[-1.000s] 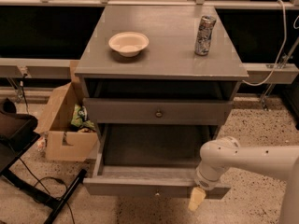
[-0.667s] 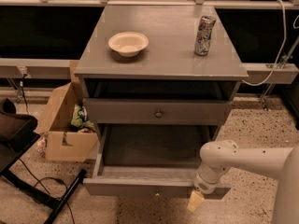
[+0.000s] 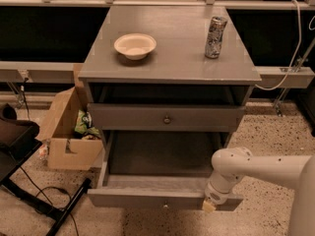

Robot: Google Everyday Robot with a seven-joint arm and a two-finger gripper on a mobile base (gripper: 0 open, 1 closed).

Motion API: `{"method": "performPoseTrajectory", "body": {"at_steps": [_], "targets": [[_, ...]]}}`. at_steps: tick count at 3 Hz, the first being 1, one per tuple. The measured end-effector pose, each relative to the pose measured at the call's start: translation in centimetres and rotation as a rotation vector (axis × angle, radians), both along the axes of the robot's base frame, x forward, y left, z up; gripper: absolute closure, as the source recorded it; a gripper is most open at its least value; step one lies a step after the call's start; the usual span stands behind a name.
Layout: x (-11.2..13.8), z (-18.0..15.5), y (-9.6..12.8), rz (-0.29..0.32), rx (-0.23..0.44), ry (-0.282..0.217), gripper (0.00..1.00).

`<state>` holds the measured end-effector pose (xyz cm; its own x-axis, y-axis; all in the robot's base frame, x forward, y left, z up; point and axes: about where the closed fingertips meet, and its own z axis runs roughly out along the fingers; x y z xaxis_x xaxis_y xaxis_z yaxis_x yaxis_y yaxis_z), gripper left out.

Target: Open middle drawer

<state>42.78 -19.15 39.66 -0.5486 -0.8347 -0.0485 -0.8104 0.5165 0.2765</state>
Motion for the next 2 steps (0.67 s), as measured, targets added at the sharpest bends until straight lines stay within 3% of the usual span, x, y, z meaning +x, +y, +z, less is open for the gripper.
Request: {"method": "performPoseTrajectory", "body": {"at_steps": [1, 2], "targets": [[0.01, 0.07, 0.00, 0.000, 0.000, 0.000, 1.00], [0.01, 0.08, 0.00, 0.000, 0.000, 0.000, 1.00]]}}
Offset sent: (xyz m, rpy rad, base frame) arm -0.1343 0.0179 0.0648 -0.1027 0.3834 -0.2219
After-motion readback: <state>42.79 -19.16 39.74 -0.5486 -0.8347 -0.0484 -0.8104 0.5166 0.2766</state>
